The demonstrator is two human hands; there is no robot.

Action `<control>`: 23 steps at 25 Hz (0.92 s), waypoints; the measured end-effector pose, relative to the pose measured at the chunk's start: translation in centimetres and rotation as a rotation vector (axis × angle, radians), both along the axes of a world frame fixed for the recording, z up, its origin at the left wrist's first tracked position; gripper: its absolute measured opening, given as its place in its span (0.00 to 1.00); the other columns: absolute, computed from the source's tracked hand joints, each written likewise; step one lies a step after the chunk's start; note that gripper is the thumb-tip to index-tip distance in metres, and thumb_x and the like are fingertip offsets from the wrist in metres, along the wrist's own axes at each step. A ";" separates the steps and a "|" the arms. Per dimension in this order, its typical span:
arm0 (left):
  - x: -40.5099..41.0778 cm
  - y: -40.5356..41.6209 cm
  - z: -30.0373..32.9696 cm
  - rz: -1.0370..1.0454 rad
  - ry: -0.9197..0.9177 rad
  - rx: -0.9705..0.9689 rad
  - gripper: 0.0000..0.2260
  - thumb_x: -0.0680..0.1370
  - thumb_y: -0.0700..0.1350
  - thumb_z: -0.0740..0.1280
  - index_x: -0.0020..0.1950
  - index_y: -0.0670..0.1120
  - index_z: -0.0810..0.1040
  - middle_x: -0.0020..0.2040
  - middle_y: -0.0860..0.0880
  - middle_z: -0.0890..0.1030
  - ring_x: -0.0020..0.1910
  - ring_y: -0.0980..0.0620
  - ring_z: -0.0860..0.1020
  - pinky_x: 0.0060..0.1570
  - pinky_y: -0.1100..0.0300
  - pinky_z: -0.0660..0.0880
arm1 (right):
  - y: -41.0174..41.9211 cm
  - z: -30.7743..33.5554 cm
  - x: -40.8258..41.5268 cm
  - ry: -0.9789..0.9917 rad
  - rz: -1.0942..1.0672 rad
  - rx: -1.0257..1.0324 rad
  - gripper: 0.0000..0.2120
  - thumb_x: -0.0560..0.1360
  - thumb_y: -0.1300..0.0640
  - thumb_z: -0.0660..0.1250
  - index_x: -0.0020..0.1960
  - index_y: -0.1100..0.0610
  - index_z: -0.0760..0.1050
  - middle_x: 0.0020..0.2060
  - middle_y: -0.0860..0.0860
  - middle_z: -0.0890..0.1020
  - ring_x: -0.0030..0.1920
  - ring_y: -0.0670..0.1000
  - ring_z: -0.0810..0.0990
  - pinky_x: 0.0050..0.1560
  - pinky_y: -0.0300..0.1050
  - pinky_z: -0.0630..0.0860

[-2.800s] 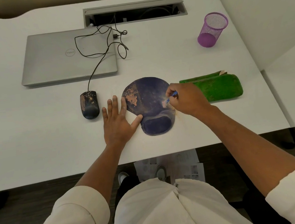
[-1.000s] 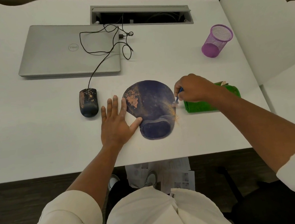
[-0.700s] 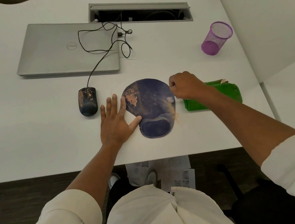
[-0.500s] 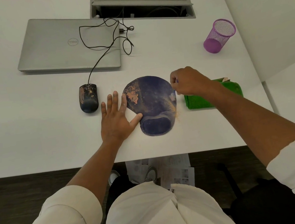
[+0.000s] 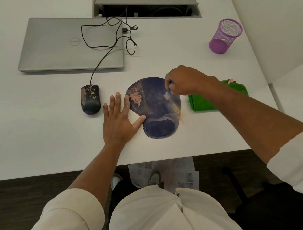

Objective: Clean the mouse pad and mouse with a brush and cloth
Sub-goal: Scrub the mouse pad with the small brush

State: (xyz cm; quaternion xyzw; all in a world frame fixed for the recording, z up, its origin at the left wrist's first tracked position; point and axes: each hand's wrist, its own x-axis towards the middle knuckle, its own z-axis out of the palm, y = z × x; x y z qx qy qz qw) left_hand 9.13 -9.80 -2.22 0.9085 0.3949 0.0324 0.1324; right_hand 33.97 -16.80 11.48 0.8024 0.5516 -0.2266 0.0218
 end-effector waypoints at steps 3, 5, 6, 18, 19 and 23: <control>0.0 0.0 0.0 0.001 0.002 0.000 0.45 0.76 0.77 0.46 0.85 0.52 0.45 0.84 0.46 0.43 0.83 0.46 0.39 0.81 0.45 0.40 | 0.7 -0.8 -0.7 -0.065 -0.039 0.174 0.07 0.77 0.61 0.63 0.53 0.55 0.77 0.44 0.52 0.79 0.42 0.53 0.76 0.37 0.43 0.65; 0.0 0.1 0.0 0.002 0.005 -0.001 0.45 0.76 0.77 0.46 0.85 0.52 0.45 0.84 0.46 0.42 0.83 0.46 0.39 0.81 0.44 0.40 | 0.9 -1.6 -0.9 -0.029 -0.059 0.210 0.06 0.77 0.60 0.63 0.53 0.56 0.76 0.44 0.55 0.80 0.40 0.54 0.76 0.36 0.44 0.65; 0.0 0.1 0.0 0.003 0.007 0.000 0.45 0.76 0.77 0.45 0.84 0.52 0.44 0.84 0.46 0.42 0.83 0.46 0.39 0.81 0.45 0.40 | 1.0 -1.9 -0.9 -0.003 -0.070 0.213 0.06 0.77 0.60 0.64 0.52 0.56 0.77 0.45 0.55 0.81 0.40 0.54 0.76 0.37 0.44 0.66; 0.0 0.1 -0.1 0.000 -0.002 0.005 0.44 0.77 0.76 0.47 0.85 0.51 0.45 0.85 0.46 0.43 0.83 0.45 0.40 0.81 0.44 0.41 | -1.3 -1.9 0.3 0.084 -0.104 0.011 0.05 0.72 0.57 0.70 0.40 0.48 0.81 0.39 0.44 0.83 0.38 0.44 0.78 0.35 0.39 0.69; -0.1 0.0 -0.1 -0.001 -0.003 0.004 0.44 0.76 0.76 0.47 0.85 0.51 0.45 0.85 0.46 0.43 0.83 0.45 0.40 0.81 0.44 0.41 | -1.4 -1.8 0.5 0.087 -0.114 0.014 0.05 0.72 0.58 0.69 0.41 0.48 0.81 0.39 0.44 0.83 0.38 0.44 0.78 0.34 0.40 0.68; 0.0 0.0 0.0 -0.003 -0.008 -0.001 0.44 0.76 0.77 0.47 0.85 0.51 0.45 0.85 0.46 0.43 0.83 0.45 0.40 0.81 0.45 0.41 | -1.5 -2.0 0.6 0.126 -0.202 0.204 0.06 0.78 0.56 0.65 0.49 0.51 0.81 0.43 0.47 0.81 0.42 0.49 0.78 0.40 0.44 0.72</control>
